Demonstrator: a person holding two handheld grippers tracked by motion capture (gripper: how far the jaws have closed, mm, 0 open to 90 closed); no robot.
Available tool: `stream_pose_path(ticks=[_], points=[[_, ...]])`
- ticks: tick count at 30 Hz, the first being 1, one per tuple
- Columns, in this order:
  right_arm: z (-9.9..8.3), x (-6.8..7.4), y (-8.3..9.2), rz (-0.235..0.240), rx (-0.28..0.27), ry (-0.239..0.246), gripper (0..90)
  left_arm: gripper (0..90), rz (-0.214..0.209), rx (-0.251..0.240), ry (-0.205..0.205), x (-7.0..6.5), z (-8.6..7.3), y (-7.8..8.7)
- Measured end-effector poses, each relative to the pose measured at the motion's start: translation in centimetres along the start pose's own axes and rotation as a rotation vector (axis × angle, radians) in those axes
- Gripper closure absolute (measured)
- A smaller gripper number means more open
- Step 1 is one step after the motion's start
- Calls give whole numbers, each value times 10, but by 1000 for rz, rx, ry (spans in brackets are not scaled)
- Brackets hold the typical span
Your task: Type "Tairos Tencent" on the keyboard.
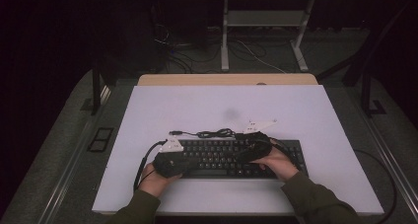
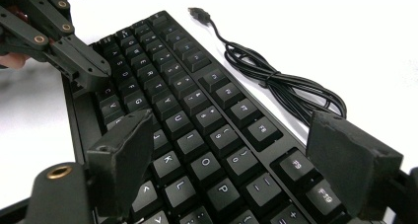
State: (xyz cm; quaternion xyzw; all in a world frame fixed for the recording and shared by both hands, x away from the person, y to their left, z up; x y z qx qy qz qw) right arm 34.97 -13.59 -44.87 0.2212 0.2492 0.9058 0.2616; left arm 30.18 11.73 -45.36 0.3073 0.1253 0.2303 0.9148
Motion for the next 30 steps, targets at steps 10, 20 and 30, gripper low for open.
stream_pose_path(ticks=[10,20,30], points=[[-2,-2,2,-5,-4,-10,183,890,-12,17,-1,-1,0,-4],[-2,-3,3,-3,-6,-7,184,891,-18,24,-2,0,-1,-4],[-2,-3,3,-3,-5,-8,183,891,-13,36,-12,0,-1,-4]])
Point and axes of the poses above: each handheld gripper's, and its own axes: y roughly backward along the jaws, z roughly out of its top, x roughly to its left, the point moved 3 cm from there along -y, roughly forward along the jaws, and after that the axes turned 7 degrees about -y, right-handed, at the moved point
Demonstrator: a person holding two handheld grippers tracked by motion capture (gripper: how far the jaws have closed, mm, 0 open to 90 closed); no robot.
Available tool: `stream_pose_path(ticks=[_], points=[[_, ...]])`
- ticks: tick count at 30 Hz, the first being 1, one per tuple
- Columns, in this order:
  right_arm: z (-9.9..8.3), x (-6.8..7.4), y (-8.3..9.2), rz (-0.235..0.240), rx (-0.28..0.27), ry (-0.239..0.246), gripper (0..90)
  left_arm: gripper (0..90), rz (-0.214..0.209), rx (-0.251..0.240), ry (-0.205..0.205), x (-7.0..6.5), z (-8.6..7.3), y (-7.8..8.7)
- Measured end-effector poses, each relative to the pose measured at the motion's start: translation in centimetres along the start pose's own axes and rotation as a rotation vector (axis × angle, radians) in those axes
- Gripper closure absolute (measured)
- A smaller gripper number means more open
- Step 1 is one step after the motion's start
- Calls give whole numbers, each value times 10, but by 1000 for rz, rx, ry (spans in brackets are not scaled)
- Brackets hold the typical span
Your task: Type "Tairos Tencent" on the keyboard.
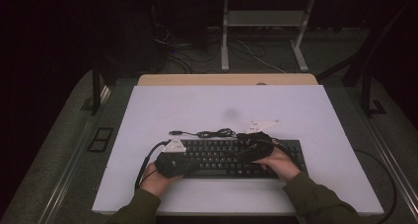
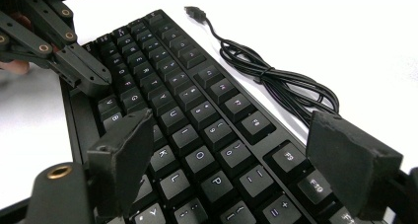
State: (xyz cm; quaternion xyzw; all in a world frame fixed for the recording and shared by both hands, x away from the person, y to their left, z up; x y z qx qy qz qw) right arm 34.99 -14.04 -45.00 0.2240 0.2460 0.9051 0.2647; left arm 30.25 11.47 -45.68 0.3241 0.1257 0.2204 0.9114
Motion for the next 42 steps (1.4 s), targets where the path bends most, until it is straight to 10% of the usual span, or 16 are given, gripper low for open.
stream_pose_path(ticks=[42], points=[[-15,-7,19,-46,-10,-29,175,890,76,-45,30,33,9,10]])
Point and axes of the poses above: each handheld gripper's, and its own axes: y roughly backward along the jaws, z roughly out of its top, x roughly to its left, the point moved 3 cm from there along -y, roughly forward along the jaws, and after that the axes turned 7 degrees about -y, right-handed, at the moved point
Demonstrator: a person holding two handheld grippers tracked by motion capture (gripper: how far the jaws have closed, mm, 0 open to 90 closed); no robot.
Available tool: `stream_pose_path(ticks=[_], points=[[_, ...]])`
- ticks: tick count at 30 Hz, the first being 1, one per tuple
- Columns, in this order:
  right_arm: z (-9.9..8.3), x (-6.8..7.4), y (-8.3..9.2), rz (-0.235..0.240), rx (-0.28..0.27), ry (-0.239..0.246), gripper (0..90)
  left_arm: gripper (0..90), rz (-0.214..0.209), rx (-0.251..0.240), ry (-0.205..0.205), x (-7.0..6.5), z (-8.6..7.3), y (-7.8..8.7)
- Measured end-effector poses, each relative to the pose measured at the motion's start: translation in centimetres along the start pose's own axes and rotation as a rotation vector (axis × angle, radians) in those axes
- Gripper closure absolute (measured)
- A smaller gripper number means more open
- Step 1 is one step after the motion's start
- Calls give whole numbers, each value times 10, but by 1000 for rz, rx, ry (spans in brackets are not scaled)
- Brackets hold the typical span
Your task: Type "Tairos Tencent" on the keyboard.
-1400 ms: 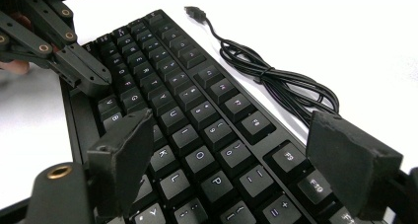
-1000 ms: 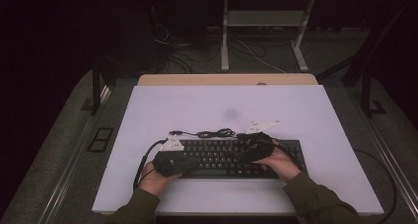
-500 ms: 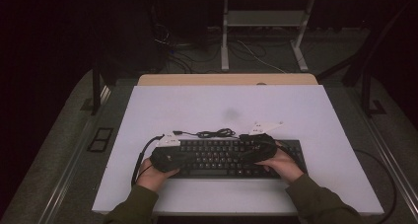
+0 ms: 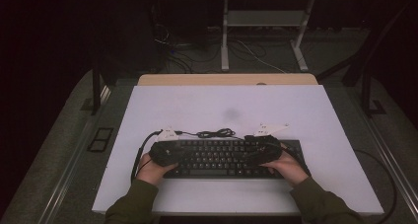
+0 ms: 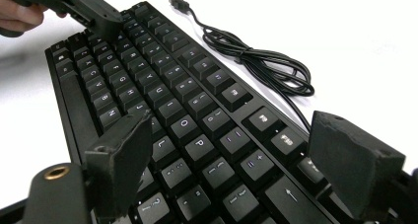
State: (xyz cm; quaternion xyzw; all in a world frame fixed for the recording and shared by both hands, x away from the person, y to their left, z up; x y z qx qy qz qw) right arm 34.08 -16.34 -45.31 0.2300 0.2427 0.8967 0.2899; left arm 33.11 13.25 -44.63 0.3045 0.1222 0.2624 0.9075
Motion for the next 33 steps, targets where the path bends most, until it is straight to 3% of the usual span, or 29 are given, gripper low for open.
stream_pose_path(ticks=[7,33], points=[[-2,-2,3,-8,-7,-9,175,890,4,13,1,5,-1,-2],[-2,-2,3,-12,-2,-13,175,890,-8,47,-19,2,-3,-12]])
Point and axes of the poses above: each handheld gripper's, and its own axes: y roughly backward along the jaws, z roughly out of its top, x roughly to its left, the point moved 3 cm from there along -y, roughly forward along the jaws, and after that the axes turned 7 degrees about -y, right-handed, at the moved point
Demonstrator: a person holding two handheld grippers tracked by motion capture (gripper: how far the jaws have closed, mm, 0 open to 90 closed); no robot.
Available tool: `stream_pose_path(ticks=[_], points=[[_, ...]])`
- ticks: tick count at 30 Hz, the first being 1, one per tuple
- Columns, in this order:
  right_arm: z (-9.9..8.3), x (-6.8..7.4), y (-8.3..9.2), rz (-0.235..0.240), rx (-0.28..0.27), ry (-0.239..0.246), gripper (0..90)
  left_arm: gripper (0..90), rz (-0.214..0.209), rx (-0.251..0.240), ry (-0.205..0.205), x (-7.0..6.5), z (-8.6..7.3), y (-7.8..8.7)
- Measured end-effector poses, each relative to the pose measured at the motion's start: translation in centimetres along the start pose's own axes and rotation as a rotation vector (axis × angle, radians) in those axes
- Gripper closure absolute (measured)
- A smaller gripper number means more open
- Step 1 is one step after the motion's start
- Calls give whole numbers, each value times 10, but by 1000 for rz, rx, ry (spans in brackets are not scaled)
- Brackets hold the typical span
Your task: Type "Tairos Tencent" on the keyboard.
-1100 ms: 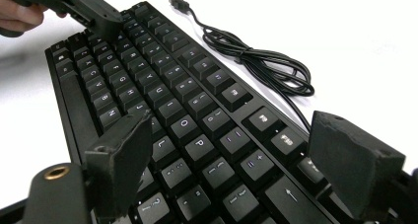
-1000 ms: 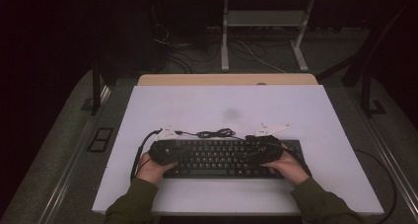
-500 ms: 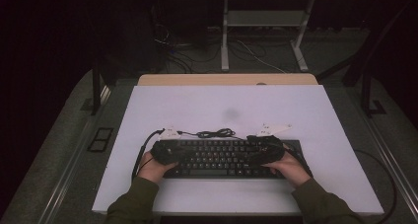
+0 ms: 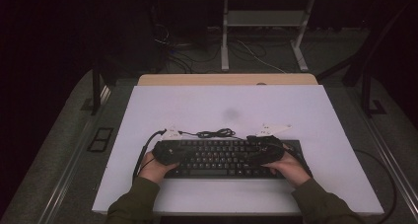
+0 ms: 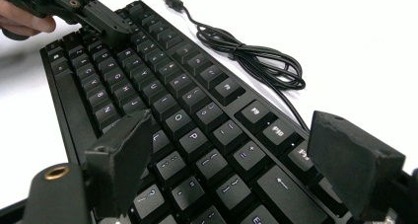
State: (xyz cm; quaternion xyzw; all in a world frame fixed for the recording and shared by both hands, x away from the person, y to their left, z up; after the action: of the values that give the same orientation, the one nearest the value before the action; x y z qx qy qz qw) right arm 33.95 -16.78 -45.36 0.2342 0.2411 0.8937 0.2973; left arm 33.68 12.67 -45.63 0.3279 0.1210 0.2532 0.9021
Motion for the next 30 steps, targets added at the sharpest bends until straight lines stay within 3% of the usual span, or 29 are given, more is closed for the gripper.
stream_pose_path(ticks=[13,20,30], points=[[2,0,2,1,-7,-16,175,857,15,-17,4,1,1,4],[5,0,8,24,-26,-29,159,807,17,-36,18,0,2,8],[7,6,6,92,-12,-26,163,624,28,-67,26,-4,3,13]])
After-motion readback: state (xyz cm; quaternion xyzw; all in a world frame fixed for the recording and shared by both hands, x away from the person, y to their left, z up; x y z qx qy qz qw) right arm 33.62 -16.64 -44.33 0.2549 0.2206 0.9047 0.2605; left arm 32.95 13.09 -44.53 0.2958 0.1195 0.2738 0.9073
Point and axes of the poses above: each handheld gripper's, and its own axes: y roughly backward along the jaws, z roughly out of its top, x roughly to its left, the point moved 3 cm from there along -y, roughly forward along the jaws, and after that the axes turned 7 degrees about -y, right-handed, at the moved point
